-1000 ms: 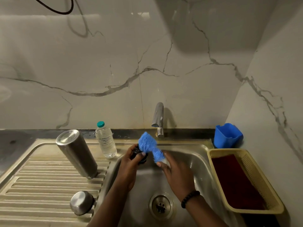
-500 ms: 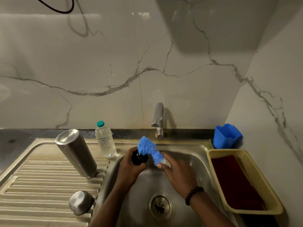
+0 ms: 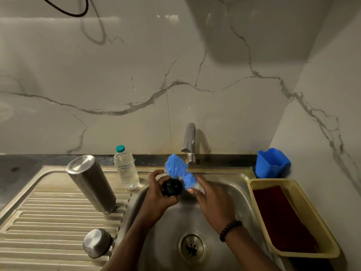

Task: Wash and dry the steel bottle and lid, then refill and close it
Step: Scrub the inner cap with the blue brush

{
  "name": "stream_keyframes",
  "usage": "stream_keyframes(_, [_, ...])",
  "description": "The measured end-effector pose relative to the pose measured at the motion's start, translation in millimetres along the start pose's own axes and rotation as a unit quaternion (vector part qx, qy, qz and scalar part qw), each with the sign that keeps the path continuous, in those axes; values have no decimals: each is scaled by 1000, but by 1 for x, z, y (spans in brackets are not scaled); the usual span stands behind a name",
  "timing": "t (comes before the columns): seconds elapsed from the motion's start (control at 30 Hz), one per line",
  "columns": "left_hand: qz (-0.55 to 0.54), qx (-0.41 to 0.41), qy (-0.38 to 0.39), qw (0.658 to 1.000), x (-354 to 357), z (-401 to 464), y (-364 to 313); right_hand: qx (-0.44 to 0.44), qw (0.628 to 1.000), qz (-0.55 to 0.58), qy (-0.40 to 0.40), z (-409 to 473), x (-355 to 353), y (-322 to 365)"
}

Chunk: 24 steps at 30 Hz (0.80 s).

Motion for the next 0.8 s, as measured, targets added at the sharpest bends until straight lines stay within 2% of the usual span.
stream_keyframes(0.1, [-19, -11, 8, 1000, 1, 0, 2, -9, 999, -24, 27, -7, 6, -3])
stream_keyframes(0.2, [-46, -18, 17, 999, 14, -4, 6, 47, 999, -3, 11, -5, 6, -16])
stream_keyframes(0.27, [-91, -29, -6, 995, 17, -5, 7, 71, 996, 46, -9, -5, 5, -20])
stream_keyframes(0.4, [-208, -56, -73, 974, 10, 1, 12, 60, 994, 92, -20, -14, 2, -17])
stream_keyframes(0.57, [-272, -82, -82, 955, 16, 3, 14, 89, 992, 85, -35, -15, 5, -21])
stream_keyframes(0.67, [-295, -94, -99, 946, 13, 5, 17, 66, 991, 117, -19, -18, 9, -15])
stream_keyframes(0.73, [-308, -108, -125, 937, 9, 6, 20, 52, 994, 96, -11, -19, 13, -13])
stream_keyframes(0.8, [-308, -118, -146, 933, 6, 5, 25, 77, 995, 66, -18, -18, 14, -21])
Point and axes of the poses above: each hand's wrist, its own z-axis towards the middle knuckle, its own x-axis out of the palm, y = z × x, the point moved 8 cm from there along z, towards the middle knuckle, and after that the axes turned 11 degrees about -z, right-handed, at the moved point
